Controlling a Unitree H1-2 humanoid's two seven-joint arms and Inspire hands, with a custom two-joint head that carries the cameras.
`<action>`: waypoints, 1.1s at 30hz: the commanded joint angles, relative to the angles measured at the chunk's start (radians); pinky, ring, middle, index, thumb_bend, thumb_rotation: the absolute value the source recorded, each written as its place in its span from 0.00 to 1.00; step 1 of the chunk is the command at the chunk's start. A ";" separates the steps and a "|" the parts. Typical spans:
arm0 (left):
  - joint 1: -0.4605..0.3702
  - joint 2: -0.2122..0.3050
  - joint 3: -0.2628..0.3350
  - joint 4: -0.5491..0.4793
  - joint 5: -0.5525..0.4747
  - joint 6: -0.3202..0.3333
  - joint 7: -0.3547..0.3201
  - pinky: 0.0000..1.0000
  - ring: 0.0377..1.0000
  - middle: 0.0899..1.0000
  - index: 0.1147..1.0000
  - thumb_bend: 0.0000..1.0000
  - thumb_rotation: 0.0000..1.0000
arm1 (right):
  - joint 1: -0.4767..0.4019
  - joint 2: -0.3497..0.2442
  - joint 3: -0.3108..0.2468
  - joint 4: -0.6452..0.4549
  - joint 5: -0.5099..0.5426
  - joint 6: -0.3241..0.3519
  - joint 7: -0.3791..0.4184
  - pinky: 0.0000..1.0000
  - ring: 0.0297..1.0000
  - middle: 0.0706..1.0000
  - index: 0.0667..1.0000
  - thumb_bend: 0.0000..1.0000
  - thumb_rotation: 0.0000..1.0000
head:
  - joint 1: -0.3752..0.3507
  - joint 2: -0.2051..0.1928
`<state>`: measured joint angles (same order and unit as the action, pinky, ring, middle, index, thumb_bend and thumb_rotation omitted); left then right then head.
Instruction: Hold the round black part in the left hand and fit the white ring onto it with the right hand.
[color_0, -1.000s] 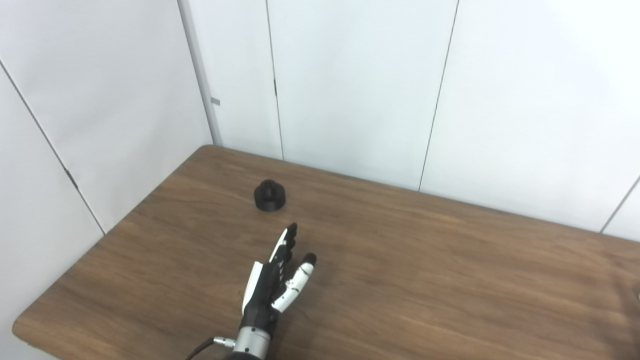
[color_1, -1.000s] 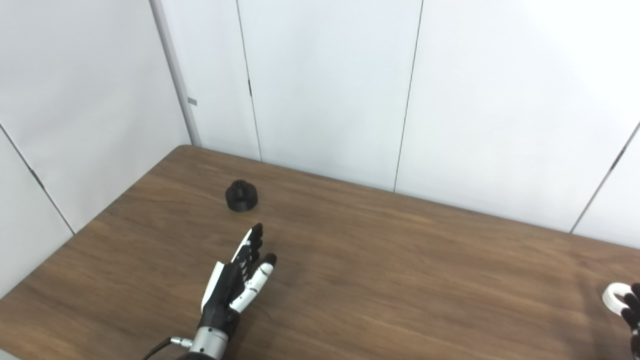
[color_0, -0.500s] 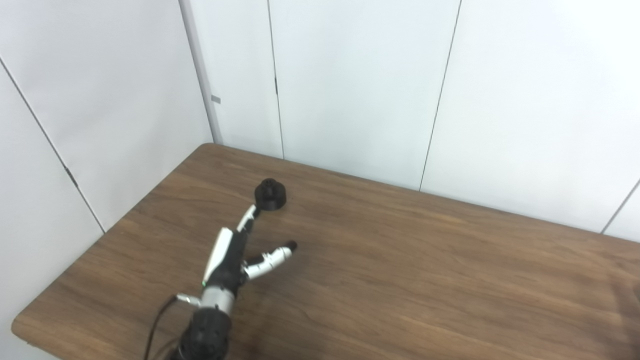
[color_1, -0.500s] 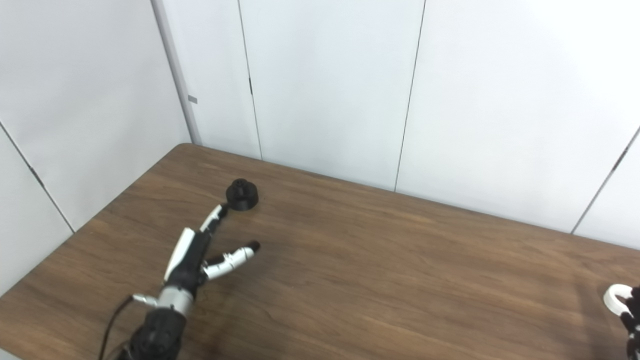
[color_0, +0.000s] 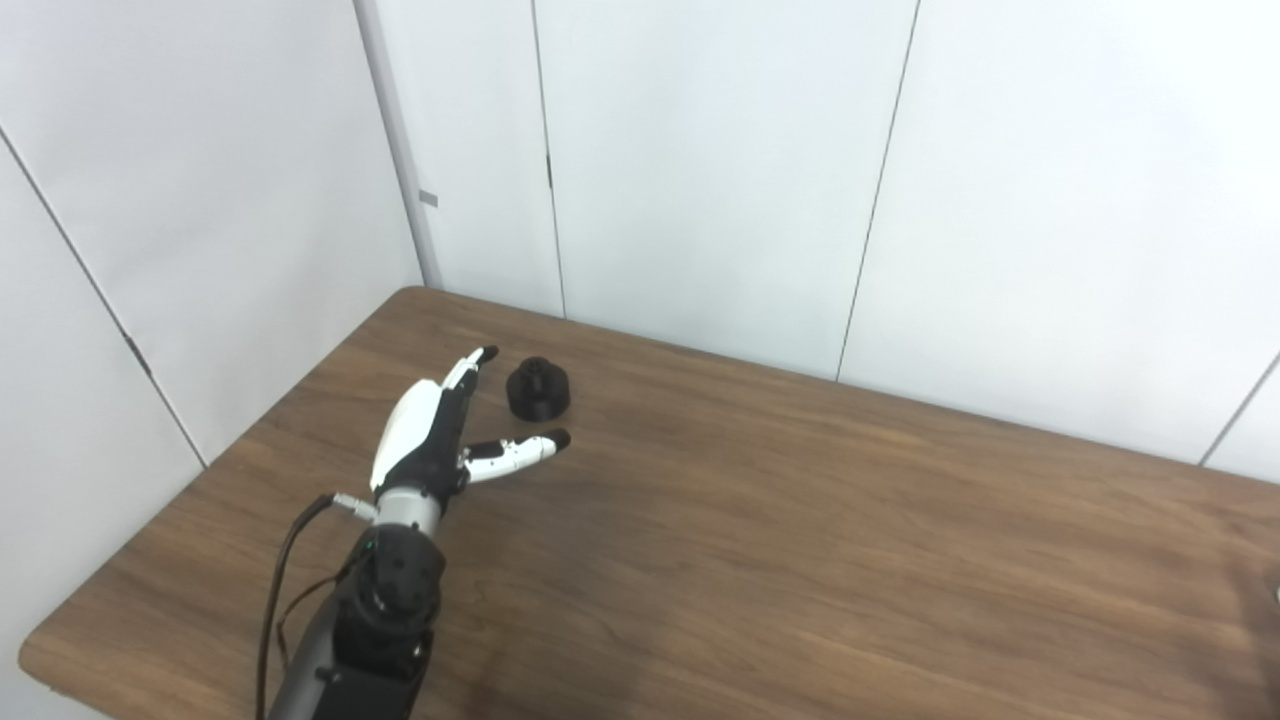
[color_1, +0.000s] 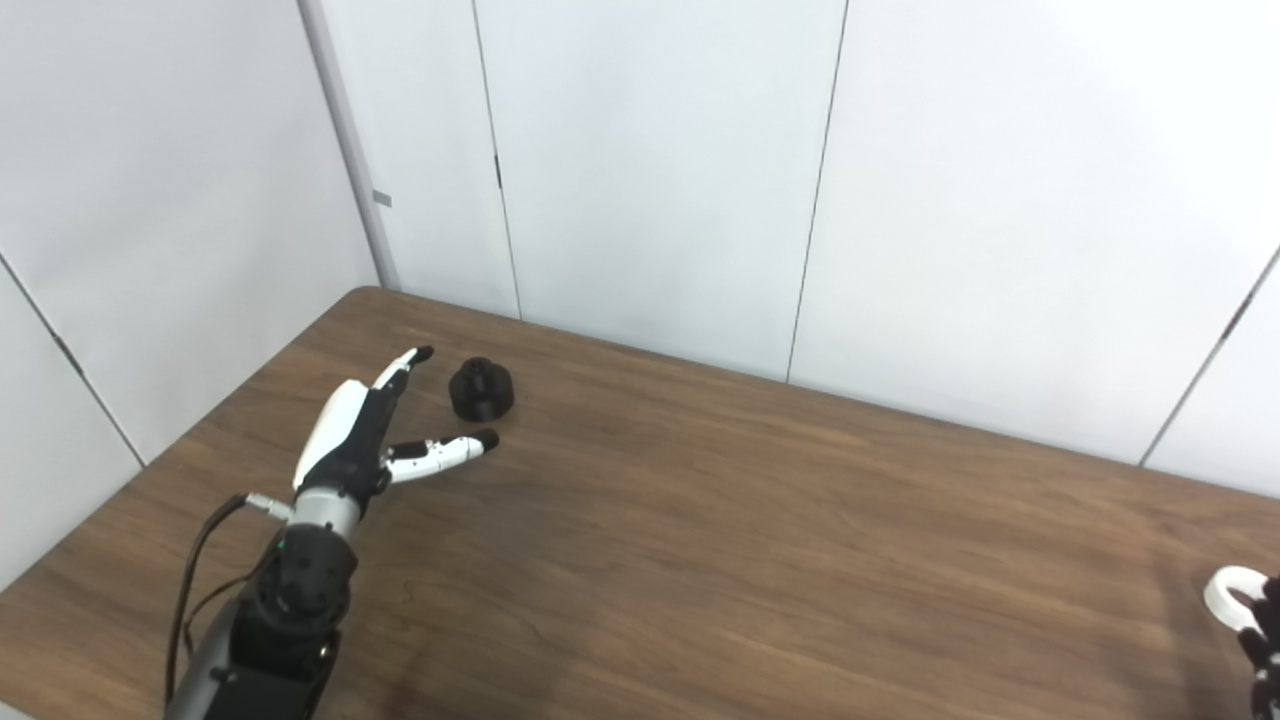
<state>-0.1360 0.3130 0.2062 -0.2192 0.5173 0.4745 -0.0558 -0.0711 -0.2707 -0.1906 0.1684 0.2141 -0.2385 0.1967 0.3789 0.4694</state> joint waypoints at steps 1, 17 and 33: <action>-0.056 0.031 0.010 0.009 0.061 -0.005 0.006 0.90 0.98 0.99 0.94 0.88 0.37 | 0.098 0.052 0.018 0.075 0.010 0.001 0.002 1.00 1.00 1.00 1.00 0.56 1.00 | 0.002 0.001; -0.188 0.107 -0.051 0.300 0.149 -0.005 0.082 1.00 1.00 0.96 0.86 0.91 0.42 | 0.112 0.057 0.019 0.050 0.010 0.019 -0.007 1.00 1.00 1.00 1.00 0.53 1.00 | -0.008 0.006; -0.310 0.149 -0.082 0.528 0.109 -0.007 0.088 1.00 1.00 0.96 0.84 0.98 0.37 | 0.125 0.061 0.019 0.029 0.000 0.019 -0.020 1.00 0.99 0.99 1.00 0.52 1.00 | -0.015 0.010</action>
<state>-0.3905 0.4238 0.1249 0.3178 0.6247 0.4740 0.0005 -0.0494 -0.2677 -0.1916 0.1368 0.2114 -0.2236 0.1841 0.3620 0.4786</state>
